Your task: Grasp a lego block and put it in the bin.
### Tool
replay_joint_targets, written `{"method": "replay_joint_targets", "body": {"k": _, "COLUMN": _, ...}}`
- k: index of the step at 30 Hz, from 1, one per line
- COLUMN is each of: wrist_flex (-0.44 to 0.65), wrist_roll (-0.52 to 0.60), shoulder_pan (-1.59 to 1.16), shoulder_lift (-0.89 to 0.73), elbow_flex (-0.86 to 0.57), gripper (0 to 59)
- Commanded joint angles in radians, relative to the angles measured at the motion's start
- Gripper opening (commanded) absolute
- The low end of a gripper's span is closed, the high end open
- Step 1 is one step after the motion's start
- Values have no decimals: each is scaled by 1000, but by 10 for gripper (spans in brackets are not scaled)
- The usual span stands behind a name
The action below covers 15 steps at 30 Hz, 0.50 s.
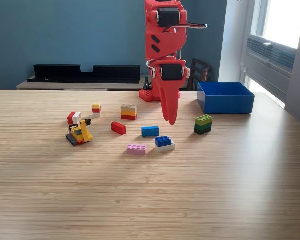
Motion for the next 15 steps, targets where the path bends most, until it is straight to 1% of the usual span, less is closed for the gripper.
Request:
{"method": "replay_joint_targets", "body": {"k": 1, "wrist_flex": -20, "wrist_roll": -23, "shoulder_pan": -3, "shoulder_lift": 80, "elbow_flex": -15, "gripper": 267}}
{"method": "replay_joint_targets", "body": {"k": 10, "wrist_flex": -21, "wrist_roll": -78, "shoulder_pan": -8, "shoulder_lift": 77, "elbow_flex": 17, "gripper": 257}}
{"method": "replay_joint_targets", "body": {"k": 15, "wrist_flex": -20, "wrist_roll": -91, "shoulder_pan": -9, "shoulder_lift": 57, "elbow_flex": 20, "gripper": 256}}
